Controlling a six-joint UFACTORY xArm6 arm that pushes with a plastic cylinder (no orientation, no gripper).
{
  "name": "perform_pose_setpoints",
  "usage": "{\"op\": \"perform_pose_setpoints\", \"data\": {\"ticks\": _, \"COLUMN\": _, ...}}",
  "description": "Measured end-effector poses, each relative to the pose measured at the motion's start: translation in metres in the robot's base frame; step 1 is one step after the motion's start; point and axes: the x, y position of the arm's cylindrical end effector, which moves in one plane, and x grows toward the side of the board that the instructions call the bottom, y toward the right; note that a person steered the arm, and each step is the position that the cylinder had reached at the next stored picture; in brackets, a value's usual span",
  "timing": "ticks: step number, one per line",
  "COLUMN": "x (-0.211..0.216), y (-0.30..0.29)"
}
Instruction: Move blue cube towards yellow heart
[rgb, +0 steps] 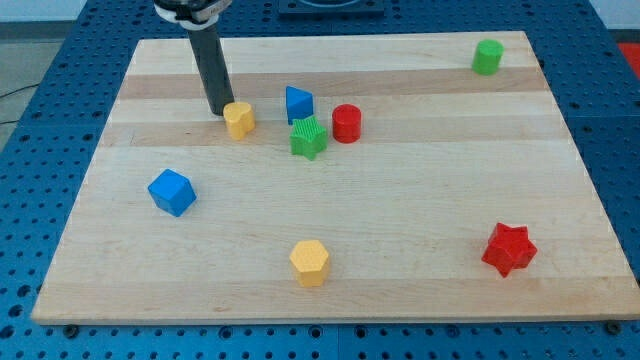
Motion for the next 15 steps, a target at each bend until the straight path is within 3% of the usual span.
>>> {"op": "perform_pose_setpoints", "data": {"ticks": 1, "x": -0.017, "y": -0.049}}
{"op": "perform_pose_setpoints", "data": {"ticks": 2, "x": 0.033, "y": -0.124}}
{"op": "perform_pose_setpoints", "data": {"ticks": 3, "x": 0.063, "y": -0.155}}
{"op": "perform_pose_setpoints", "data": {"ticks": 5, "x": 0.199, "y": -0.14}}
{"op": "perform_pose_setpoints", "data": {"ticks": 6, "x": 0.198, "y": -0.113}}
{"op": "perform_pose_setpoints", "data": {"ticks": 7, "x": 0.193, "y": -0.041}}
{"op": "perform_pose_setpoints", "data": {"ticks": 8, "x": 0.169, "y": -0.03}}
{"op": "perform_pose_setpoints", "data": {"ticks": 9, "x": 0.158, "y": -0.08}}
{"op": "perform_pose_setpoints", "data": {"ticks": 11, "x": 0.15, "y": -0.015}}
{"op": "perform_pose_setpoints", "data": {"ticks": 12, "x": 0.12, "y": -0.027}}
{"op": "perform_pose_setpoints", "data": {"ticks": 13, "x": 0.152, "y": -0.09}}
{"op": "perform_pose_setpoints", "data": {"ticks": 14, "x": 0.119, "y": -0.149}}
{"op": "perform_pose_setpoints", "data": {"ticks": 15, "x": 0.11, "y": -0.142}}
